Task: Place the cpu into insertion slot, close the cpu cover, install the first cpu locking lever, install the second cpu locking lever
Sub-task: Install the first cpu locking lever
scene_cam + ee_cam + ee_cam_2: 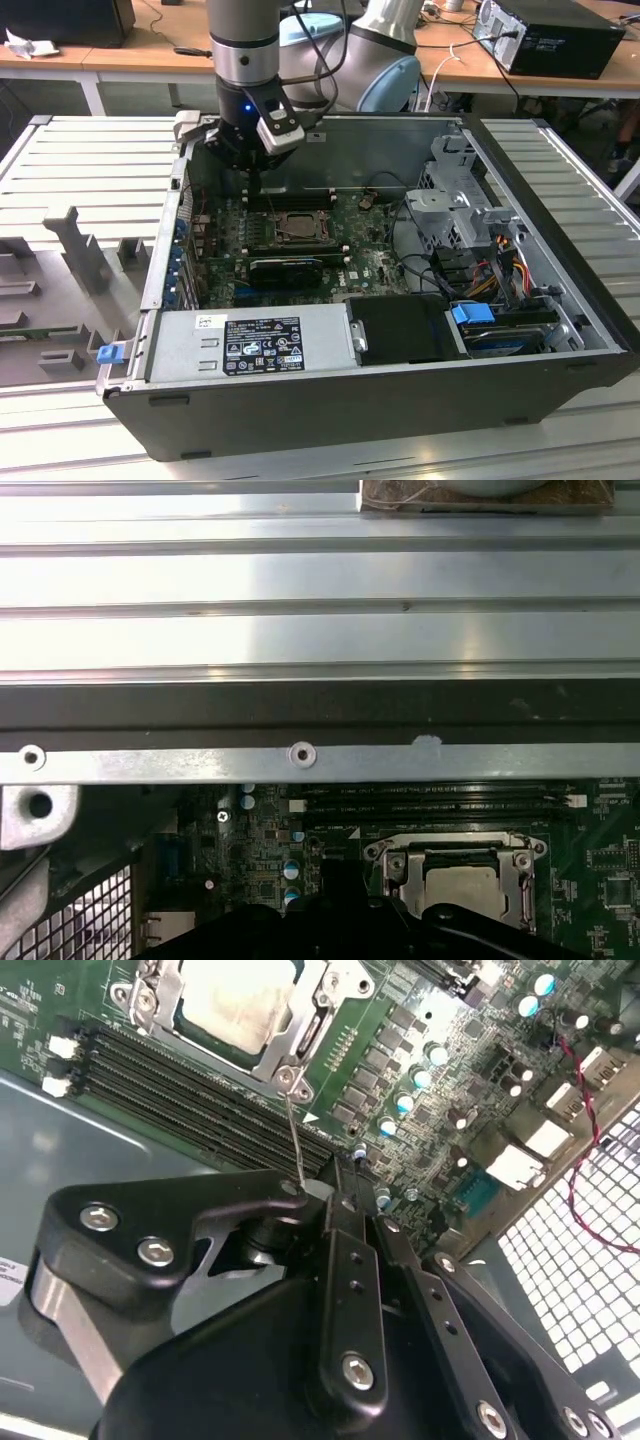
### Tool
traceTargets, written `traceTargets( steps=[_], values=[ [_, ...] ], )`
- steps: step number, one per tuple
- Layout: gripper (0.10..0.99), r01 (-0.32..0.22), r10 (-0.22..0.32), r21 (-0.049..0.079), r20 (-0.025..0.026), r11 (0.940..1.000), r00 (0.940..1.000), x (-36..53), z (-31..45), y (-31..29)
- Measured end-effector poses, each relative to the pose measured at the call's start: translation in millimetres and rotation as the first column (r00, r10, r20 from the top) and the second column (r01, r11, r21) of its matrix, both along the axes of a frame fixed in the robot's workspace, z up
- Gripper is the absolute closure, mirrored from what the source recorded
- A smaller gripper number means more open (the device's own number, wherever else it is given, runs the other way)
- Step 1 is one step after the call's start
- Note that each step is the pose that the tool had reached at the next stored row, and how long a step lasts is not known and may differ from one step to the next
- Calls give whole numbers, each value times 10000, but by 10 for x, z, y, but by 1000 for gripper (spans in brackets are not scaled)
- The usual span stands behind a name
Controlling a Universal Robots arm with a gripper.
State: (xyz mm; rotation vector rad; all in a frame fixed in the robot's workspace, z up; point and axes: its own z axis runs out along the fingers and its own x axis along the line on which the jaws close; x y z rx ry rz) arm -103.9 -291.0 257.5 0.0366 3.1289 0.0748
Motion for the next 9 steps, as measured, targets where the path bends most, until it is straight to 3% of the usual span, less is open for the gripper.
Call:
traceTargets(
  steps=[9],
  values=[
    [980, 0, 0, 0, 0, 10000, 10000, 32, -4, 0]
  ],
)
